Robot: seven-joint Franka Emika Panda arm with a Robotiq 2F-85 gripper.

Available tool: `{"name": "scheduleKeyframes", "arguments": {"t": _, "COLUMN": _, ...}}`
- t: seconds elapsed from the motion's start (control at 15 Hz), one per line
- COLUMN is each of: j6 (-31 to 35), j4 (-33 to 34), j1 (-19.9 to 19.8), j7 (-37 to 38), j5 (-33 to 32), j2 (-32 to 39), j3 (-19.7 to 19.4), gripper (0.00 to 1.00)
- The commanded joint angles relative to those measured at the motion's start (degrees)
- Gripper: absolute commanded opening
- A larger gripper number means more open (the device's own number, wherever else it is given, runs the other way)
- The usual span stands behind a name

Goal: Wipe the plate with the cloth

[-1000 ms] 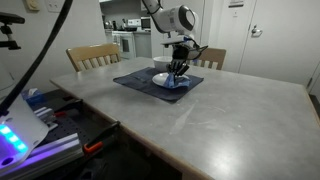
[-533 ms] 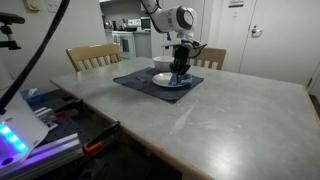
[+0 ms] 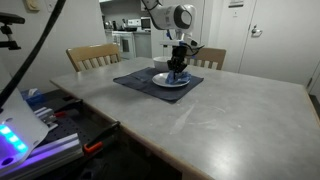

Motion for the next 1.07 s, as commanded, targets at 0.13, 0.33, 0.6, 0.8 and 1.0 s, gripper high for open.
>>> {"name": "scheduleKeyframes", "arguments": {"t": 0.13, "j6": 0.81, "j4": -3.95, "j1": -3.65, "j7": -11.63, "j5": 4.64, "j2": -2.56, "j3": 4.34, "gripper": 0.02}}
{"name": "scheduleKeyframes", "arguments": {"t": 0.33, "j6": -1.04, "j4": -4.39, "j1": -6.14, "j7": -20.80, "j5": 6.58, "j2": -2.87, "j3": 6.70, "gripper": 0.02}}
{"name": "scheduleKeyframes", "arguments": {"t": 0.6, "j6": -7.81, "j4": -3.70, "j1": -9.33, "j7": -31.61, "j5": 8.45, "j2": -2.27, "j3": 8.65, "gripper": 0.02}}
{"name": "scheduleKeyframes", "arguments": {"t": 0.8, "j6": -15.35, "j4": -2.59, "j1": -8.70, "j7": -33.49, "j5": 5.65, "j2": -1.91, "j3": 7.15, "gripper": 0.02}}
{"name": "scheduleKeyframes", "arguments": {"t": 1.0, "j6": -19.04, "j4": -2.11, "j1": -6.85, "j7": -30.14, "j5": 1.91, "j2": -1.65, "j3": 4.87, "gripper": 0.02}}
